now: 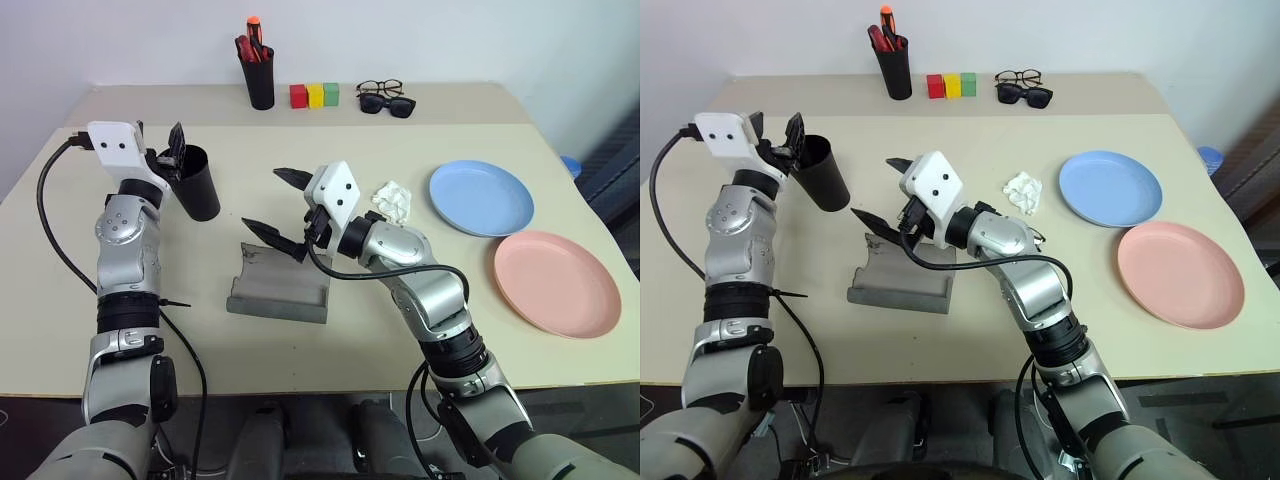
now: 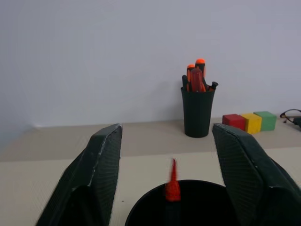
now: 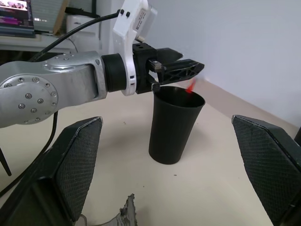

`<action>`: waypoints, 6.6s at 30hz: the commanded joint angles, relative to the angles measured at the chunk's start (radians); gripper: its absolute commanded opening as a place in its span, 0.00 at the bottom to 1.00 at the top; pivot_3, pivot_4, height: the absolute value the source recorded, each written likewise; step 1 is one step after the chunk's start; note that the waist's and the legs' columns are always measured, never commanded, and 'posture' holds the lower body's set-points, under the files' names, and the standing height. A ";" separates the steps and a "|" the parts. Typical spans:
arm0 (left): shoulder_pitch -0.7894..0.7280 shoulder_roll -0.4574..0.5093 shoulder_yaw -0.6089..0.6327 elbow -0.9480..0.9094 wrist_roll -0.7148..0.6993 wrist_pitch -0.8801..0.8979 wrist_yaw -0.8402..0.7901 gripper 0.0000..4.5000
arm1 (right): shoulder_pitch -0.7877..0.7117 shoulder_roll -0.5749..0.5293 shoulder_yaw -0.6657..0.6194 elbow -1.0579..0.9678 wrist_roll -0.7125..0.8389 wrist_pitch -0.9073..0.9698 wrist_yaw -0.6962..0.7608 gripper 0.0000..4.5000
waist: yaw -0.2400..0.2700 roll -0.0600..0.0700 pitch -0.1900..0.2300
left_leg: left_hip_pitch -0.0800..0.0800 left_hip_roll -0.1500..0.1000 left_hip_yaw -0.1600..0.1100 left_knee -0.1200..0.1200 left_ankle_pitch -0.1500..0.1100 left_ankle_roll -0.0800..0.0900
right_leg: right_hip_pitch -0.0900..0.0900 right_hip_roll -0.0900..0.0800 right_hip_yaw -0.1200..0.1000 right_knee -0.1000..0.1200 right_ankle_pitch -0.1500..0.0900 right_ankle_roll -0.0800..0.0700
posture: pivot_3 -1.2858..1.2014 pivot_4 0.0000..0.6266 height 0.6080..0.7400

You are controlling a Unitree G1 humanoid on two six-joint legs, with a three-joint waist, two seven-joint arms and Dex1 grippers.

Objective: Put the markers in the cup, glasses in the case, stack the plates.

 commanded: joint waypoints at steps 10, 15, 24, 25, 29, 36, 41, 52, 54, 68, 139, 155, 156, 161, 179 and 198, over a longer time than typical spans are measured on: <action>0.197 0.293 -0.081 -0.569 -0.390 0.498 -0.506 0.99 | 0.044 -0.251 -0.094 -0.071 0.052 0.011 0.164 1.00 | -0.001 0.000 0.000 | 0.001 0.000 0.000 0.000 0.000 0.000 | 0.001 0.000 0.000 -0.001 0.000 0.000 | 0.52 0.24 1.00; 0.321 0.482 -0.289 -0.729 -0.364 0.588 -0.782 0.99 | 0.086 -0.444 -0.143 -0.086 0.103 0.057 0.302 1.00 | 0.002 0.002 0.001 | 0.002 0.000 0.000 -0.001 0.000 0.001 | 0.004 0.000 0.000 -0.002 0.000 0.000 | 0.52 0.24 1.00; 0.261 0.487 -0.568 -0.635 -0.157 0.524 -0.976 0.99 | 0.164 -0.546 -0.188 -0.122 0.120 0.080 0.324 1.00 | 0.000 0.002 0.001 | 0.002 0.002 0.003 -0.001 0.000 0.001 | 0.004 0.002 0.000 -0.002 0.000 -0.001 | 0.52 0.24 1.00; 0.251 0.482 -0.587 -0.621 -0.136 0.516 -0.989 0.94 | 0.169 -0.545 -0.188 -0.128 0.121 0.083 0.320 1.00 | 0.001 0.002 0.001 | 0.002 0.002 0.004 -0.001 0.000 0.001 | 0.004 0.002 0.000 -0.002 0.000 -0.001 | 0.52 0.24 1.00; 0.216 0.468 -0.646 -0.573 -0.067 0.497 -1.033 0.62 | 0.185 -0.535 -0.193 -0.151 0.124 0.095 0.295 1.00 | 0.003 0.002 0.001 | 0.001 0.001 0.004 -0.001 -0.001 0.001 | 0.004 0.002 0.000 -0.002 0.000 -0.001 | 0.52 0.24 1.00; 0.206 0.426 -0.626 -0.522 -0.041 0.484 -1.045 0.02 | 0.202 -0.535 -0.195 -0.169 0.129 0.097 0.274 1.00 | 0.003 0.002 0.001 | 0.001 0.002 0.003 0.000 -0.001 0.001 | 0.004 0.002 0.000 -0.002 0.000 -0.001 | 0.52 0.24 1.00; 0.210 0.407 -0.597 -0.469 0.008 0.356 -1.014 0.02 | 0.192 -0.533 -0.188 -0.152 0.126 0.086 0.272 1.00 | 0.004 0.002 0.001 | 0.001 0.002 0.003 0.000 -0.001 0.001 | 0.004 0.002 0.000 -0.002 0.000 -0.001 | 0.52 0.24 1.00; 0.005 0.304 -0.649 -0.188 0.083 0.228 -1.114 0.02 | 0.156 -0.510 -0.161 -0.065 0.073 0.032 0.260 1.00 | 0.005 0.002 0.001 | 0.000 0.001 0.003 0.002 -0.001 0.002 | 0.004 0.002 0.000 -0.002 0.000 0.000 | 0.52 0.24 1.00; -0.016 0.293 -0.669 -0.153 0.110 0.220 -1.136 0.02 | 0.159 -0.507 -0.164 -0.067 0.073 0.030 0.259 1.00 | 0.003 0.002 0.001 | 0.000 0.001 0.003 0.002 -0.001 0.002 | 0.004 0.002 0.000 -0.002 0.000 0.000 | 0.52 0.24 1.00; -0.054 0.178 -0.472 -0.212 -0.043 0.397 -1.071 0.74 | 0.163 -0.539 -0.173 -0.088 0.033 0.101 0.197 1.00 | 0.003 0.002 0.001 | -0.001 0.001 0.001 0.006 -0.001 0.003 | 0.004 0.002 0.000 -0.001 0.000 0.000 | 0.52 0.24 1.00; 0.857 0.334 0.153 -0.778 -0.264 0.544 -0.572 0.75 | -0.283 -0.191 0.186 0.420 -0.277 -0.097 0.307 0.01 | 0.000 0.002 0.001 | 0.001 0.001 0.000 -0.001 -0.001 0.002 | 0.002 -0.005 -0.001 -0.003 0.000 0.000 | 0.52 0.24 1.00; 0.794 0.341 0.094 -0.641 -0.220 0.414 -0.621 0.75 | -0.198 -0.203 0.170 0.257 -0.288 0.055 0.322 0.32 | -0.001 0.002 0.001 | 0.002 0.001 0.001 -0.001 -0.001 0.002 | 0.002 -0.002 -0.001 -0.002 0.000 -0.001 | 0.52 0.24 1.00; 0.784 0.339 0.088 -0.635 -0.216 0.407 -0.623 0.75 | -0.200 -0.200 0.160 0.249 -0.287 0.062 0.311 0.43 | -0.001 0.002 0.001 | 0.002 0.001 0.001 -0.001 -0.001 0.002 | 0.002 -0.002 -0.001 -0.002 0.000 -0.001 | 0.52 0.24 1.00; 0.696 0.324 0.046 -0.646 -0.256 0.445 -0.622 0.75 | -0.202 -0.216 0.103 0.190 -0.265 0.088 0.291 0.87 | 0.003 0.002 0.001 | 0.002 0.001 0.001 -0.001 -0.001 0.002 | 0.002 -0.002 -0.001 -0.002 0.000 -0.001 | 0.52 0.24 1.00; -0.365 0.021 -0.429 0.064 -0.064 1.033 -0.339 0.11 | 0.093 -0.438 -0.089 -0.275 -0.037 0.179 0.334 0.88 | -0.025 0.001 0.000 | 0.001 0.000 -0.001 0.001 -0.001 0.002 | 0.004 0.002 -0.001 -0.001 0.000 0.000 | 0.52 0.24 1.00; -0.343 0.063 -0.481 0.032 -0.010 1.121 -0.582 0.11 | 0.102 -0.465 -0.069 -0.251 -0.041 0.168 0.243 0.88 | -0.024 0.000 0.001 | 0.000 0.000 -0.001 0.001 -0.001 0.002 | 0.002 0.001 0.000 -0.001 0.000 0.000 | 0.52 0.24 1.00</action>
